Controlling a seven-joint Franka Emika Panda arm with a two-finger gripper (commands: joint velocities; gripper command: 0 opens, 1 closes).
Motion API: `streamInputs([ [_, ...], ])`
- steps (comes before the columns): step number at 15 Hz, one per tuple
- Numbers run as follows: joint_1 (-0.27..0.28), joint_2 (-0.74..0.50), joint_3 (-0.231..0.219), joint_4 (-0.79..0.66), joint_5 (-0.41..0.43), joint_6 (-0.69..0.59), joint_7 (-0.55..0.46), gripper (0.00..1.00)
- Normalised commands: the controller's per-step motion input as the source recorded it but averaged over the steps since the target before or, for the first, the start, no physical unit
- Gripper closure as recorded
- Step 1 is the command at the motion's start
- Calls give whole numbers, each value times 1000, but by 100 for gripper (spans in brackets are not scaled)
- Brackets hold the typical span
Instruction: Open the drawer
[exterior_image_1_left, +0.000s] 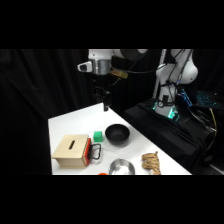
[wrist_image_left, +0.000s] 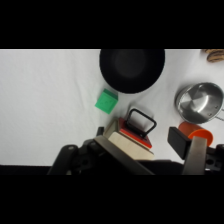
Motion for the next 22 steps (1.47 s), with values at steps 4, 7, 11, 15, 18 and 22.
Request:
streamInputs([
  [4, -11, 140, 14, 78, 46, 61, -6, 0],
  [7, -8, 318, 13, 199, 66, 225, 129, 0],
  [11, 12, 321, 6, 267, 79, 244, 220, 0],
  [15, 52, 266, -17, 242, 54, 182, 245, 0],
  [18, 94, 232, -47, 176, 29, 219, 281, 0],
  [22, 147, 203, -83, 89, -6, 289, 301, 0],
])
